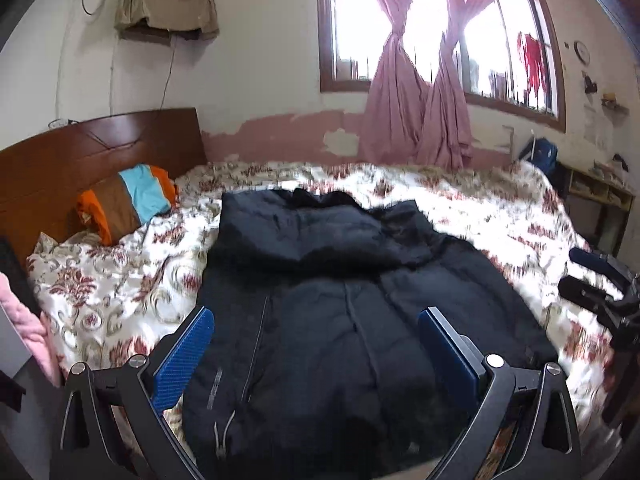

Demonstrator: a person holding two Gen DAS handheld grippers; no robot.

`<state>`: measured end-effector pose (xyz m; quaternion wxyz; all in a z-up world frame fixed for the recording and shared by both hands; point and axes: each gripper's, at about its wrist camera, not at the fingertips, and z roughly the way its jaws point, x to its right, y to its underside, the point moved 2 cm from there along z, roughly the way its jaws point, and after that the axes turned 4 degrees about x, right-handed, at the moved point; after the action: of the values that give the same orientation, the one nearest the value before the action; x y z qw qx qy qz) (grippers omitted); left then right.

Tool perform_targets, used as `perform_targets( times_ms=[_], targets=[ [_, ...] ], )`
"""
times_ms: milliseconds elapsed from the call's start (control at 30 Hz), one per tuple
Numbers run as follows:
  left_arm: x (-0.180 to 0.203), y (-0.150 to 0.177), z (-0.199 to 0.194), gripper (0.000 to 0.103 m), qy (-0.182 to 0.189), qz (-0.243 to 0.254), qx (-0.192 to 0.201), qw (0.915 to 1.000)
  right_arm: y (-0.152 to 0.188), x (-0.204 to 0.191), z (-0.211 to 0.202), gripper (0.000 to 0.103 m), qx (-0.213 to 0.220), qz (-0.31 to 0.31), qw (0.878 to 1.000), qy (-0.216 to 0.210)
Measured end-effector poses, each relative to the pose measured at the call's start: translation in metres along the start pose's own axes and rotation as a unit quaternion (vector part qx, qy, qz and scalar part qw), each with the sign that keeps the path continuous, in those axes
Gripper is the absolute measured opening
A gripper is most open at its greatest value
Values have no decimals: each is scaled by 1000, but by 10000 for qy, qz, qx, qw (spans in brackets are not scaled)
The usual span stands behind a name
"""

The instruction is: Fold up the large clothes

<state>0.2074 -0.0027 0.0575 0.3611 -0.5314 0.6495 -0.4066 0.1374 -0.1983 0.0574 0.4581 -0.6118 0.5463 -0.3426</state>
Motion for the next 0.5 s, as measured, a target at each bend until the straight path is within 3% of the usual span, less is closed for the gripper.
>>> perform_targets(
  times_ms=[500],
  targets=[
    [0,90,-5,103,83,332,-945,9949,88,-15,3,101,-1389,-907,9861,44]
  ],
)
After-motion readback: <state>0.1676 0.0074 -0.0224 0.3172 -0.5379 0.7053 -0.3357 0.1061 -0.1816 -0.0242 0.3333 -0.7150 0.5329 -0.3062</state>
